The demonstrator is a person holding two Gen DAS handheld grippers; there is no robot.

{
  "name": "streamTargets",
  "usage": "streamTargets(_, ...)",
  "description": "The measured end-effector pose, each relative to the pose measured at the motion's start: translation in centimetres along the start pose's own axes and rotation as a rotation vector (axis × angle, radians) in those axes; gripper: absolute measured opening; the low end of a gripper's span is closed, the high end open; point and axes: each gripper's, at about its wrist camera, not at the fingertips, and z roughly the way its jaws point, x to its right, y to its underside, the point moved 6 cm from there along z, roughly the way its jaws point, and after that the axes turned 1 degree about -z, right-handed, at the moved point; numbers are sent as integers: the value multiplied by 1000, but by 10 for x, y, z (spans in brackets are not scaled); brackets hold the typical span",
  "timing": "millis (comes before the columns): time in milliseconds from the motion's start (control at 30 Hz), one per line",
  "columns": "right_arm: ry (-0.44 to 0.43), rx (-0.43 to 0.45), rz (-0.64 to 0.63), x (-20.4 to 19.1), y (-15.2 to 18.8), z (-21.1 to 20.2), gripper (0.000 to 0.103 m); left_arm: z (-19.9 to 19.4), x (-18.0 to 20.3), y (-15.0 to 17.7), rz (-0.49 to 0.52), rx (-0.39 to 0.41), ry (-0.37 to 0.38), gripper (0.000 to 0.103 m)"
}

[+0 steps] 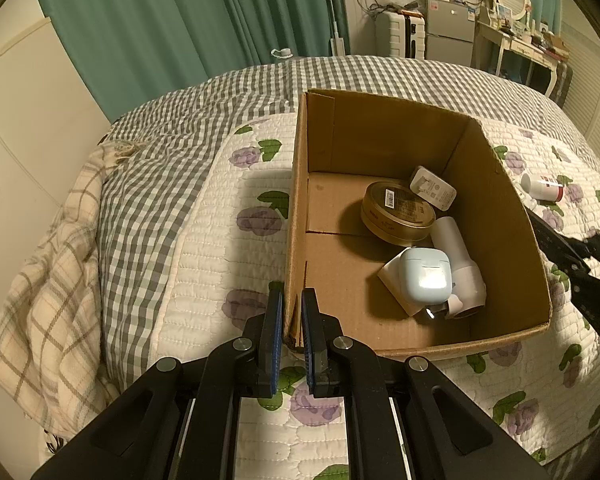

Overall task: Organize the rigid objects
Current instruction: 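Lower the right gripper onto the black cylindrical bottle and grasp it, then carry the black bottle with the right gripper into the box and release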

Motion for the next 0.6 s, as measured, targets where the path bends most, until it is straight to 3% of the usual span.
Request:
streamTargets(167,-66,-14,124,0,12,-15,18,0,-1,1,-2,-1,7,8)
streamTargets(333,-55,38,142,-10,12,-38,18,0,-1,0,2,-2,7,8)
streamTargets(600,-47,166,137,-13,-37,-92,18,0,-1,0,-5,-2,16,8)
